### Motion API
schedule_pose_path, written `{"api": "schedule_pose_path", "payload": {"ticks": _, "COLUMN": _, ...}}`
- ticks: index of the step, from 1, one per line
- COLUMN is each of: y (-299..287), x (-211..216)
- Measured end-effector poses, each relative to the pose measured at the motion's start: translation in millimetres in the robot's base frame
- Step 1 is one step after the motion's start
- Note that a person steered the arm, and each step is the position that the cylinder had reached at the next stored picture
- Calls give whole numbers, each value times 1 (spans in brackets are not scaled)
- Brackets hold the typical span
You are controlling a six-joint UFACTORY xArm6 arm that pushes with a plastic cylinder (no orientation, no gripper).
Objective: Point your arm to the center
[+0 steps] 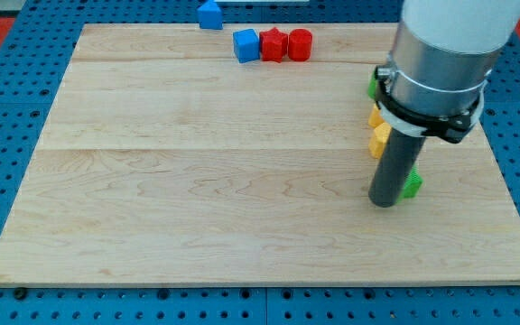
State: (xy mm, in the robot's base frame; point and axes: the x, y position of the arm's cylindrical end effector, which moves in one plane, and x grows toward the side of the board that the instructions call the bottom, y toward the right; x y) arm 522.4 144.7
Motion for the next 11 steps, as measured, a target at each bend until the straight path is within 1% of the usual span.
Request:
{"api": "schedule_pose_path", "payload": {"ticks": 1, "y": -6, "x": 5}}
{"api": "schedule_pose_path", "payload": {"ticks": 2, "y": -47, "x": 5}}
{"api": "schedule_pose_path", "payload": {"ticks": 3, "y": -104, "x": 5}}
{"api": "schedule_pose_path", "payload": {"ticks": 4, "y": -133, "x": -1}}
{"api": "schedule_pose_path", "payload": {"ticks": 5, "y": -161, "x": -29}}
{"api": "schedule_pose_path", "payload": {"ticks": 6, "y": -209, "x": -64}}
{"api": "schedule_pose_path", "payload": {"ticks": 7, "y": -245, "x": -106}}
{"api": "schedule_pose_path", "payload": {"ticks": 8, "y": -278, "x": -133}}
{"api": "schedule_pose_path", "payload": {"ticks": 9, "y": -291, "x": -134}}
{"api": "schedule_pose_path", "payload": {"ticks": 10, "y": -280, "x": -105}}
{"api": "schedule_pose_path", "payload": {"ticks": 11, "y": -216, "x": -100}}
